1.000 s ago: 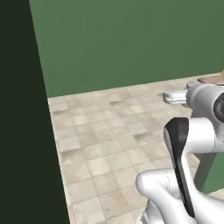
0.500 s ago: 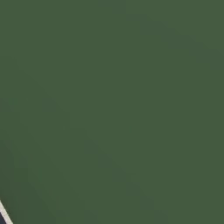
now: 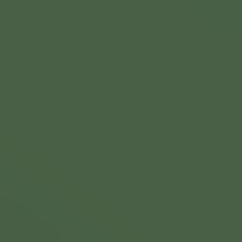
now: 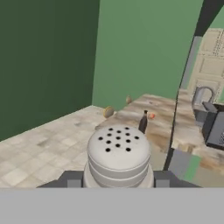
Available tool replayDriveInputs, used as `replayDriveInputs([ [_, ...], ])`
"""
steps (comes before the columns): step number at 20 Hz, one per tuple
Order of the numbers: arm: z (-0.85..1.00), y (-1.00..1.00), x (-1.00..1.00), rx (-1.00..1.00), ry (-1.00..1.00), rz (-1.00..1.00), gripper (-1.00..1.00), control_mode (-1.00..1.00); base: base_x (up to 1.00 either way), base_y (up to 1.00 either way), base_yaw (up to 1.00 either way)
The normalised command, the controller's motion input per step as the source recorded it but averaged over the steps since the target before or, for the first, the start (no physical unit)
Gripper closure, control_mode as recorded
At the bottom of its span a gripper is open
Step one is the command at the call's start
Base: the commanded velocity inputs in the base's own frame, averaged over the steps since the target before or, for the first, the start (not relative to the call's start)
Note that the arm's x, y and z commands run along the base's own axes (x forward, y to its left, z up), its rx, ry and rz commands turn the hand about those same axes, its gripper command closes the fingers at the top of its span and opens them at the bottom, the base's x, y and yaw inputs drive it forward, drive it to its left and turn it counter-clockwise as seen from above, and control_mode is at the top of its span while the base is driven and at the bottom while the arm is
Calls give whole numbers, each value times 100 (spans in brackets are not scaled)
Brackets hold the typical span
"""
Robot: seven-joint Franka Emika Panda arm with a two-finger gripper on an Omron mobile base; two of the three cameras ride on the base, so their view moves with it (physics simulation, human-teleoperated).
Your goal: Move the syrup bottle and shaker from the cabinet to the dining counter.
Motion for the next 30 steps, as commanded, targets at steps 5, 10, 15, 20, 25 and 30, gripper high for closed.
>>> replayDriveInputs([
  [5, 0, 0, 0, 0, 0, 0, 100, 100, 100, 100, -44],
  [10, 0, 0, 0, 0, 0, 0, 100, 100, 98, 95, -39],
  [15, 0, 0, 0, 0, 0, 0, 100, 100, 97, 68, -35],
  [20, 0, 0, 0, 0, 0, 0, 100, 100, 100, 12, -22],
  [25, 0, 0, 0, 0, 0, 0, 100, 100, 98, -5, -8],
  [30, 0, 0, 0, 0, 0, 0, 100, 100, 77, -11, 0],
])
